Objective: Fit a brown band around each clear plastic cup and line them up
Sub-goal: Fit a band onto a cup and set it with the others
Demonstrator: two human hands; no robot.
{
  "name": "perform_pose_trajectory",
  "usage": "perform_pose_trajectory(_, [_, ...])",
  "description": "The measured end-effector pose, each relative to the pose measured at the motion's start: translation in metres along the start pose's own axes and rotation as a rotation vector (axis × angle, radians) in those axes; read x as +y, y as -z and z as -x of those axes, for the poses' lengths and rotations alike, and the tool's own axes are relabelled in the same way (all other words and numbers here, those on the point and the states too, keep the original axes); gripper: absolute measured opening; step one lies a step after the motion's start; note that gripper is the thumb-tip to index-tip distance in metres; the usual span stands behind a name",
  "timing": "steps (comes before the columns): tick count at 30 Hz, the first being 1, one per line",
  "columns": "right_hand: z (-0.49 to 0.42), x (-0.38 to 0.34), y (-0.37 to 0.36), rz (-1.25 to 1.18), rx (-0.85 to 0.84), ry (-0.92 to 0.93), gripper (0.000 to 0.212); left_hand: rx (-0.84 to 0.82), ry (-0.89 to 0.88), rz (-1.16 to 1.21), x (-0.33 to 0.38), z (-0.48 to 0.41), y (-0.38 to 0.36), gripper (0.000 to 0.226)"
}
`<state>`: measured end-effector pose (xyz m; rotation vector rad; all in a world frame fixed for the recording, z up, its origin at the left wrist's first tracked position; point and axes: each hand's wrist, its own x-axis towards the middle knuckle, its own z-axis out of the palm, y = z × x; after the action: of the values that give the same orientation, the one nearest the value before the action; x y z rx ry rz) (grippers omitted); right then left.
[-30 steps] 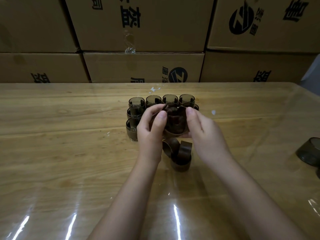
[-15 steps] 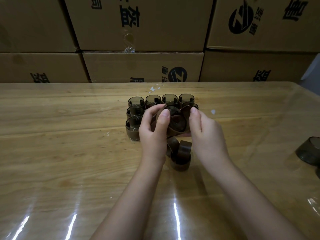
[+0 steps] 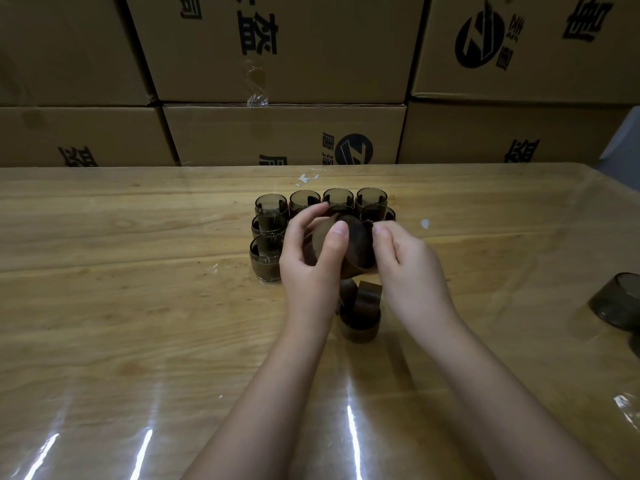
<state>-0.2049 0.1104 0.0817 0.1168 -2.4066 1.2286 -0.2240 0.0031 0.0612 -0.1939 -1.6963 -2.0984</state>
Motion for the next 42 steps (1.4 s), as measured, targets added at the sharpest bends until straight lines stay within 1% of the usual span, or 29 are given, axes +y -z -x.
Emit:
perform_pose_trajectory(2, [-0.002,-0.001,0.002,-0.096,-0.034,-0.023,0.026,-0.015,0.083,0.089,0.002,-0.003,0.000,0.042])
perform_pose_trajectory(3, [-0.004,-0.002,0.002,-0.174,-0.056,-0.062,0.026,-0.026,0.142,0.180,0.005,-0.005,0.000,0.049])
perform_pose_trajectory(5, [-0.005,-0.003,0.001,-0.337,-0.130,-0.169,0.028,-0.051,0.247,0.400,0.008,-0.008,0.000,0.060])
perform_pose_trajectory(7, [-0.004,-0.006,-0.002,-0.518,-0.210,-0.276,0.032,-0.093,0.290,0.490,0.010,-0.010,0.000,0.066])
perform_pose_trajectory(9, [-0.002,-0.009,-0.004,-0.703,-0.266,-0.334,0.038,-0.144,0.324,0.482,0.009,-0.010,0.002,0.069])
perform_pose_trajectory(12, [-0.003,-0.011,-0.005,-0.777,-0.273,-0.295,0.036,-0.199,0.412,0.541,0.009,-0.012,0.004,0.064])
perform_pose_trajectory(15, [-0.003,-0.012,-0.005,-0.814,-0.252,-0.301,0.034,-0.151,0.458,0.574,0.012,-0.012,0.002,0.076])
perform_pose_trajectory(19, [-0.002,-0.010,-0.005,-0.983,-0.253,-0.409,0.038,-0.115,0.471,0.608,0.014,-0.010,-0.003,0.075])
perform_pose_trajectory(22, [-0.003,-0.012,-0.006,-1.136,-0.223,-0.533,0.034,-0.091,0.491,0.626,0.014,-0.008,-0.006,0.079])
perform_pose_trajectory(25, [-0.003,-0.014,-0.008,-1.204,-0.186,-0.574,0.032,-0.061,0.498,0.639,0.012,-0.006,-0.009,0.084])
perform_pose_trajectory(28, [-0.003,-0.016,-0.009,-1.263,-0.148,-0.597,0.029,-0.045,0.476,0.604,0.006,-0.003,-0.011,0.080])
perform_pose_trajectory(31, [-0.003,-0.017,-0.006,-1.315,-0.106,-0.582,0.025,-0.102,0.438,0.574,-0.004,-0.002,-0.009,0.064])
perform_pose_trajectory(32, [-0.004,-0.017,-0.004,-1.304,-0.085,-0.549,0.024,-0.137,0.424,0.532,-0.007,-0.002,-0.007,0.058])
perform_pose_trajectory(33, [-0.004,-0.016,-0.002,-1.242,-0.059,-0.495,0.022,-0.164,0.413,0.458,-0.010,-0.003,-0.005,0.054])
perform_pose_trajectory(34, [-0.005,-0.015,0.001,-1.109,-0.035,-0.427,0.020,-0.187,0.400,0.355,-0.012,-0.005,-0.002,0.051])
perform_pose_trajectory(36, [-0.004,-0.013,0.009,-0.670,-0.009,-0.240,0.023,-0.271,0.359,0.158,-0.014,-0.007,0.002,0.047])
perform_pose_trajectory(37, [-0.004,-0.011,0.012,-0.453,-0.027,-0.104,0.026,-0.324,0.339,0.102,-0.014,-0.009,0.004,0.044])
perform_pose_trajectory(39, [-0.003,-0.010,0.015,-0.136,-0.152,0.160,0.032,-0.417,0.301,-0.005,-0.013,-0.012,0.008,0.043])
perform_pose_trajectory(40, [-0.002,-0.008,0.014,-0.059,-0.216,0.245,0.036,-0.462,0.297,-0.045,-0.013,-0.014,0.010,0.047])
perform_pose_trajectory(41, [-0.002,-0.008,0.014,-0.035,-0.255,0.285,0.039,-0.506,0.318,-0.039,-0.011,-0.015,0.013,0.051])
perform_pose_trajectory(42, [-0.002,-0.008,0.013,-0.057,-0.254,0.296,0.041,-0.540,0.361,0.013,-0.010,-0.016,0.016,0.054])
